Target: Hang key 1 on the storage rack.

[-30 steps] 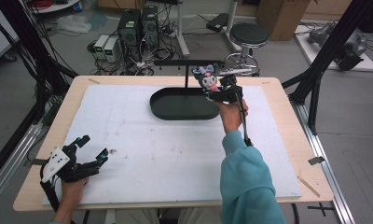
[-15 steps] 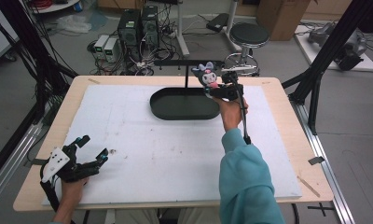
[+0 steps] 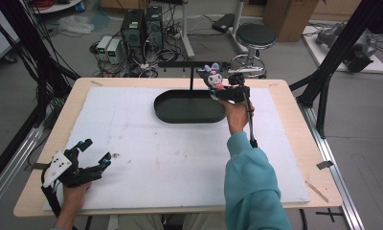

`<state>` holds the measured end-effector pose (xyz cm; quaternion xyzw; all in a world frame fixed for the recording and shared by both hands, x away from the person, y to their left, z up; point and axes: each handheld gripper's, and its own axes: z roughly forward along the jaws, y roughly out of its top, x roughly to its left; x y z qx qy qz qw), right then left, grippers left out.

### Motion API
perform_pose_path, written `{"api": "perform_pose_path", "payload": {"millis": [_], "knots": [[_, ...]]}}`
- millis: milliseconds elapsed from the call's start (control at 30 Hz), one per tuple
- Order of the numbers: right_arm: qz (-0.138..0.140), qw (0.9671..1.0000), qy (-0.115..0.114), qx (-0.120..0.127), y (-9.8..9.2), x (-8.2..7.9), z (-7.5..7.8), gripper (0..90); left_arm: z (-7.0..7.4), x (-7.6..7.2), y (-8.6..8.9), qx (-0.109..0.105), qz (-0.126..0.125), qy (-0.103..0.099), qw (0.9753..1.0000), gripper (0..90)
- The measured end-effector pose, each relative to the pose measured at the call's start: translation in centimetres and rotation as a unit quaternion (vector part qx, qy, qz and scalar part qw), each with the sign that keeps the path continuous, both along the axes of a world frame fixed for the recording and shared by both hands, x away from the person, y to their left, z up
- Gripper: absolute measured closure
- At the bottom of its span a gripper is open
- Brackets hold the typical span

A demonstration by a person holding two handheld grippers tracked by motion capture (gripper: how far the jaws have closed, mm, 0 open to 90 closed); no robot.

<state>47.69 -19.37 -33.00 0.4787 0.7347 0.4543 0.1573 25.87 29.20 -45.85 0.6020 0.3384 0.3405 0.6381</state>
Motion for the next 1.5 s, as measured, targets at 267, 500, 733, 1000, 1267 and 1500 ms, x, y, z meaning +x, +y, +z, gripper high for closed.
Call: {"api": "perform_pose_path", "payload": {"millis": [267, 500, 733, 1000, 1267, 1500], "knots": [[-0.002, 0.9999, 0.005, 0.01, 0.1, 0.6, -0.2, 54.0, 0.0, 0.0, 0.0, 0.0, 0.0, 0.0, 1.0, 12.4], [-0.007, 0.9999, 0.008, 0.012, 0.3, 1.2, -0.3, 54.0, 0.0, 0.0, 0.0, 0.0, 0.0, 0.0, 1.0, 12.4], [-0.009, 0.9999, 0.006, 0.011, 0.3, 1.6, -0.6, 54.0, 0.0, 0.0, 0.0, 0.0, 0.001, -0.001, 1.0, 12.4], [-0.008, 0.9999, 0.011, 0.005, 0.3, 2.0, -1.0, 54.0, 0.0, 0.0, 0.0, 0.0, 0.0, -0.001, 1.0, 12.4], [-0.005, 0.9997, 0.025, -0.008, 0.5, 2.3, -1.5, 54.0, 0.0, 0.0, 0.0, 0.0, 0.0, -0.001, 1.0, 12.4], [-0.001, 0.9988, 0.036, -0.032, 0.6, 2.7, -2.1, 53.8, 0.0, 0.0, 0.0, 0.0, 0.001, -0.001, 1.0, 12.4]]}}
